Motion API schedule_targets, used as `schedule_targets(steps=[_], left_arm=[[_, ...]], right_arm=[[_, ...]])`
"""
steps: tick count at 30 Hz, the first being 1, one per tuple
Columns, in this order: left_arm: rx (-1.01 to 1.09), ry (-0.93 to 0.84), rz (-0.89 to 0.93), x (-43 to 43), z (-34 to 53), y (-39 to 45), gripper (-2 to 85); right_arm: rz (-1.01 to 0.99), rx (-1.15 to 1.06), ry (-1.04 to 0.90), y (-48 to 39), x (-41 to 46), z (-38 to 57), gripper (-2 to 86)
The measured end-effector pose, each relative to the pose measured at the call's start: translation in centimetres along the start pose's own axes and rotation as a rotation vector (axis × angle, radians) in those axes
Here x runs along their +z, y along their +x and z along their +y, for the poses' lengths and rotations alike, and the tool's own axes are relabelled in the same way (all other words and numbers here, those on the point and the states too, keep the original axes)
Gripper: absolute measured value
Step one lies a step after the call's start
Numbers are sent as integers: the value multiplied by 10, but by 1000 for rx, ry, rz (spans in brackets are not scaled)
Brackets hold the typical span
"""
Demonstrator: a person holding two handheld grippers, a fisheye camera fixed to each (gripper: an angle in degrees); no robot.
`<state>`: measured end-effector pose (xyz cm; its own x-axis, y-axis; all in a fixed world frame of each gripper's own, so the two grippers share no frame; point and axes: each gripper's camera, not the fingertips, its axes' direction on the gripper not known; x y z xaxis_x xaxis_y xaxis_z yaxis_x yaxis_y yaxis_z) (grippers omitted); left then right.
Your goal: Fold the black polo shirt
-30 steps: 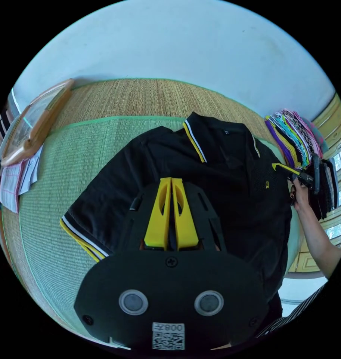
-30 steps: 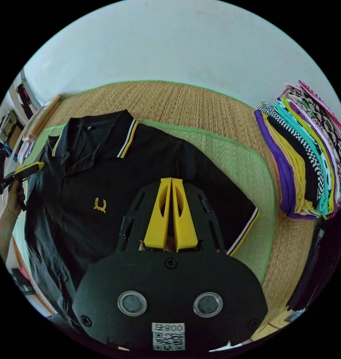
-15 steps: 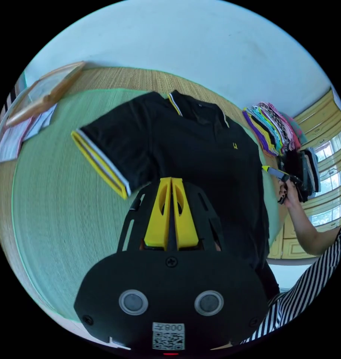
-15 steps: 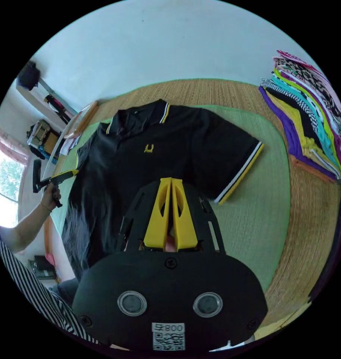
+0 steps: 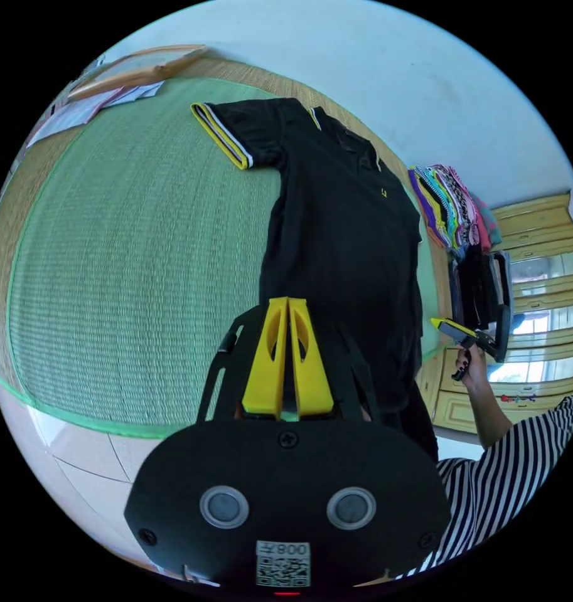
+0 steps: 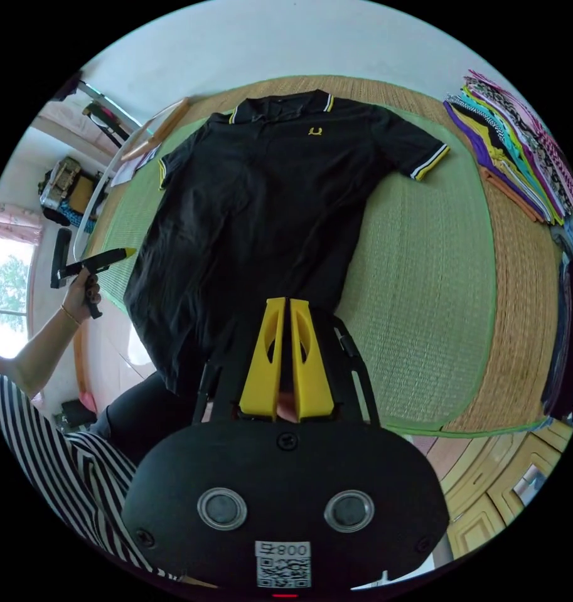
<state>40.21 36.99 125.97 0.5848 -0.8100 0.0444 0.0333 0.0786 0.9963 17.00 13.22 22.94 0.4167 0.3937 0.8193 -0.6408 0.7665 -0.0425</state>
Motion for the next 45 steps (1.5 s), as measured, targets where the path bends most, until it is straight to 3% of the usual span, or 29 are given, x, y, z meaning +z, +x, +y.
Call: schedule_targets(steps=[8,15,25,31,37,42,45], left_arm=[[-98,-35,83,-8,80,-33,0],[-94,-49,127,-5,122,-43,0],[-108,-20,143,-12,159,-64,1],[-110,-51,153,-4,177,-72,2],[-201,-34,223,-1,200,-100,9],[-304,81,371,-4,219,-123,29],[-286,115,369,-7,216,-119,29]], right_arm=[[64,-59,-102,-50,3,41,91],[150,-20,-210,-50,24,60,6],[40,263,-33,72,-85,116,-4],[-109,499,-65,160,-68,168,-4],[-162,553,-76,181,-57,182,-5],[-162,495,-44,165,-69,178,-5],[-180,457,-18,151,-75,171,-5]])
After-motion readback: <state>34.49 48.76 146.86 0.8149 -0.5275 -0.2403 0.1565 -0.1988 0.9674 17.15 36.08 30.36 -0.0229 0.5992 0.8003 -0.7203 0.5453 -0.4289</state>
